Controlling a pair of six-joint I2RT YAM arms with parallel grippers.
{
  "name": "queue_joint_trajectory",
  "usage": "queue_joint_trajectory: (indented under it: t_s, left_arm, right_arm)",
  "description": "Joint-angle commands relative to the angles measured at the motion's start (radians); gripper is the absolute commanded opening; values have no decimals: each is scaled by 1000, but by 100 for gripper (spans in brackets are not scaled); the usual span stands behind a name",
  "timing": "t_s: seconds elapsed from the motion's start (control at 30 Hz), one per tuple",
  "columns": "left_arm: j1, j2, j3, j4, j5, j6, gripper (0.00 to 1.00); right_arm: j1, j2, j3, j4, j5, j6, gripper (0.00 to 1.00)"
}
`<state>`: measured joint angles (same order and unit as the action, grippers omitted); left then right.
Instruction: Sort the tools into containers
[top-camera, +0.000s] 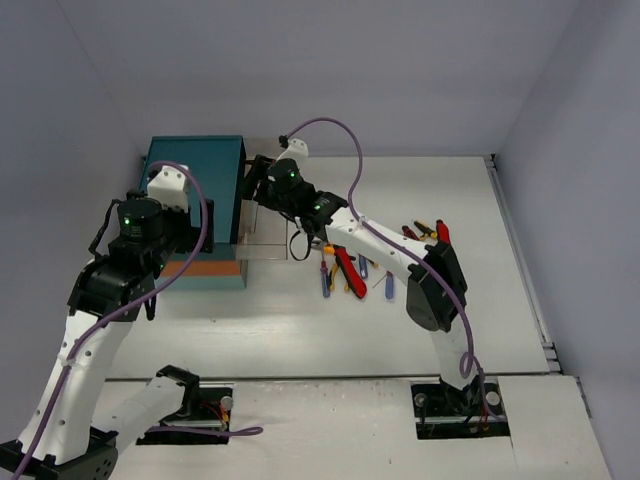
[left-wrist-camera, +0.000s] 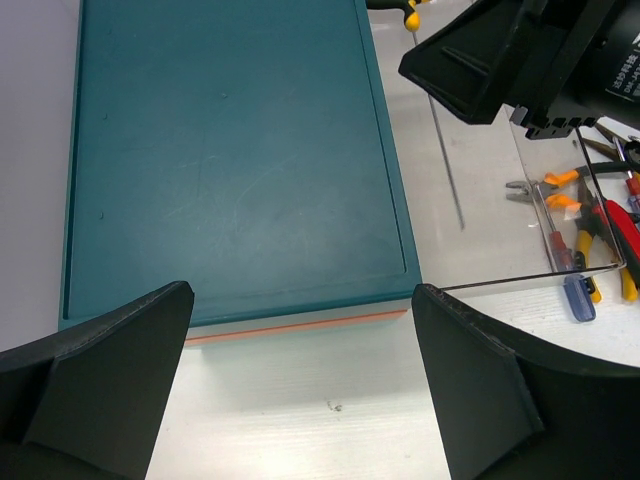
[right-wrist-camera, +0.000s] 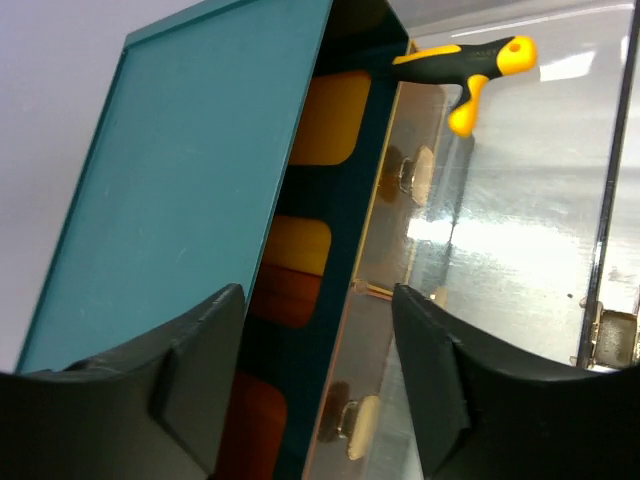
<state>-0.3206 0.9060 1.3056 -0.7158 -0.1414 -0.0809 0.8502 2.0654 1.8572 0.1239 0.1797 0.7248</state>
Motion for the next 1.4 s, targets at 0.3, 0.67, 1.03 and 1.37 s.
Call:
queue_joint_trajectory:
  t_s: [0.3, 0.67, 1.03, 1.37]
  left_arm:
    - [-5, 40, 67, 38, -15, 18, 89]
    - [-9, 117, 95, 54, 24, 0, 89]
    - [-18, 132, 96, 55, 35, -11, 89]
    - [-20, 121, 81, 53, 29, -6, 89]
  right_arm:
    - [-60, -452, -258, -66, 313, -360, 59]
    - [-534, -661, -721, -177, 136, -210, 52]
    - [-723, -407, -749, -175, 130, -32, 39]
    - [-741, -225, -669, -170, 111, -7, 35]
